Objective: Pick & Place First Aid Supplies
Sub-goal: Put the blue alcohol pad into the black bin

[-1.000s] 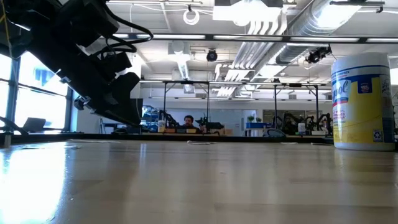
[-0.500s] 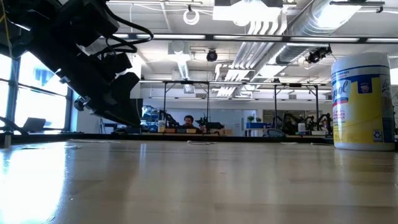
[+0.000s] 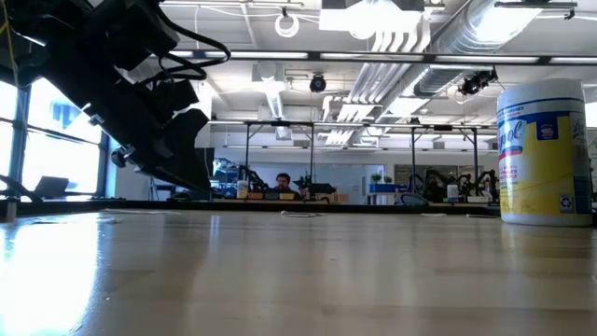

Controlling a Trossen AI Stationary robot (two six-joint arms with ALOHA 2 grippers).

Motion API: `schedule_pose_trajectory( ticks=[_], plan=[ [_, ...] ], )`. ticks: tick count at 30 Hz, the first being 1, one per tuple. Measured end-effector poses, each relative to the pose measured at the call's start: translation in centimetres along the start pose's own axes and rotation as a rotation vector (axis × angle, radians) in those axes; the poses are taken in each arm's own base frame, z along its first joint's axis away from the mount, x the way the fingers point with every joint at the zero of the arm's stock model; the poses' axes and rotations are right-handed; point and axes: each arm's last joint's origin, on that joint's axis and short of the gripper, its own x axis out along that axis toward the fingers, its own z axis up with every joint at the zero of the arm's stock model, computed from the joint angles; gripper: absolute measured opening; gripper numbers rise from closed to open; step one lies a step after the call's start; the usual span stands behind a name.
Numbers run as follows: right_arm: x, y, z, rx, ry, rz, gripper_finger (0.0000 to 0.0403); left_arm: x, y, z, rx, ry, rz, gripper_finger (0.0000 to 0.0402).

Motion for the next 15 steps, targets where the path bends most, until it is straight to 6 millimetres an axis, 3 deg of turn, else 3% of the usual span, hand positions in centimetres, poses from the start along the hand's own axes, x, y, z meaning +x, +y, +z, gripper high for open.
schedule_pose_trajectory(
  ticks=[8,15],
  plan=[
    [-5.0,0.9,3.6,-0.021,-0.079,0.211,0.0123,0.0,-0.1,-0.1,0.011,0.036,-0.035,0.0147],
    [-5.9,2.8,8.0,-0.206,-0.396,0.344,0.0113,0.0,-0.2,0.0,0.036,0.037,-0.041,0.0147]
  ],
)
